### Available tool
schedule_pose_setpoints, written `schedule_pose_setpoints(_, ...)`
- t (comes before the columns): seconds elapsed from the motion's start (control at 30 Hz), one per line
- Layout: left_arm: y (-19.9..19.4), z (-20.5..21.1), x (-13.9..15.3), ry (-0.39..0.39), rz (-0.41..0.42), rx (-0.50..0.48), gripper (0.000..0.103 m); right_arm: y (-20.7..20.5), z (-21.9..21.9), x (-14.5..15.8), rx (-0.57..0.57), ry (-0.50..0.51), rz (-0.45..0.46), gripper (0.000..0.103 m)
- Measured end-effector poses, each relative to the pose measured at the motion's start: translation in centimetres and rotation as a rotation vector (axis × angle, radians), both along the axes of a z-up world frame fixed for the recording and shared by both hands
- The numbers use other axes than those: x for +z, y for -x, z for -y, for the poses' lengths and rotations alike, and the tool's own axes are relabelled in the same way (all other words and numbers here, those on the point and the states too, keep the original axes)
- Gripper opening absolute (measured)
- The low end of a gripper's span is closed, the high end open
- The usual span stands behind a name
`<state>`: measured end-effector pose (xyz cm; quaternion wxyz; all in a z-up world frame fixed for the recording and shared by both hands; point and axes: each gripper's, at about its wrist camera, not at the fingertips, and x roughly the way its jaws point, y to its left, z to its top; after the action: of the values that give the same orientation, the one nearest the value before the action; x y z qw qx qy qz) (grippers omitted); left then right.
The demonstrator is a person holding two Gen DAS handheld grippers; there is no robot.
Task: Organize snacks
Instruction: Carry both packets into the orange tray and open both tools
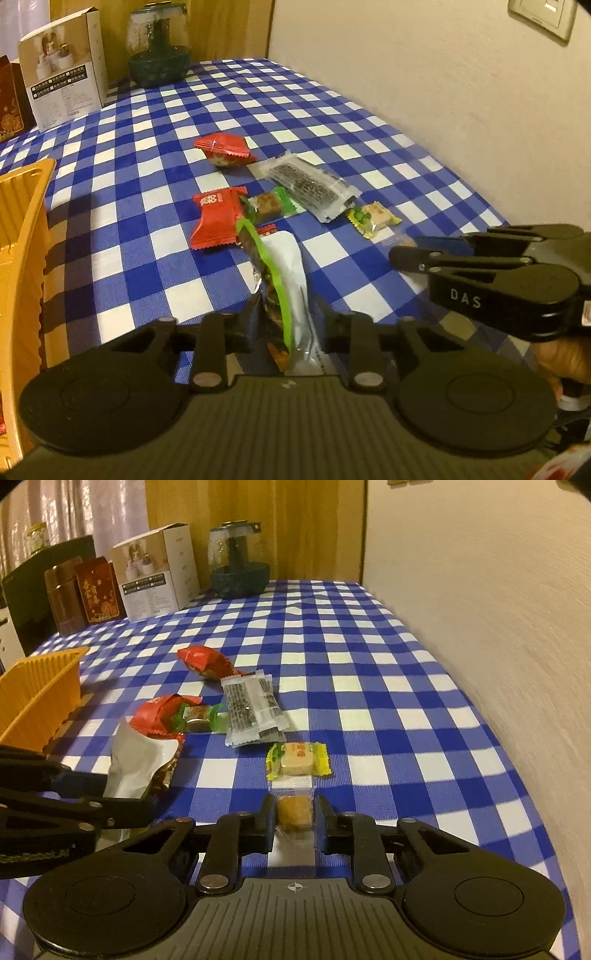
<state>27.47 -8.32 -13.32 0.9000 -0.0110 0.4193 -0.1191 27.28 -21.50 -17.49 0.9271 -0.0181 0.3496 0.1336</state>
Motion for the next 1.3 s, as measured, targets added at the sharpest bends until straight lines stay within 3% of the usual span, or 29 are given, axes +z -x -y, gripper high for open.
schedule_pose_setpoints(0.3, 1.9, -0.8, 1.4, -0.012, 0.006, -0.009, 0.023, 2.0, 0.3, 1.8, -0.016, -0.055, -0.008, 0.022)
schedule_pose_setpoints(0.67, 5.7, -2.7, 6.1, 0.008, 0.061, 0.013, 0.023, 5.4, -2.0, 6.3, 0.026, -0.088, 0.034, 0.022)
schedule_pose_setpoints(1.0, 8.9, -7.2, 9.3, 0.001, 0.105, 0.068, 0.023, 8.1, -6.4, 9.5, 0.103, -0.094, 0.071, 0.022)
schedule_pose_setpoints(1.3, 11.7, -13.3, 10.6, -0.030, 0.113, 0.142, 0.023, 9.4, -12.0, 10.5, 0.194, -0.131, 0.076, 0.022)
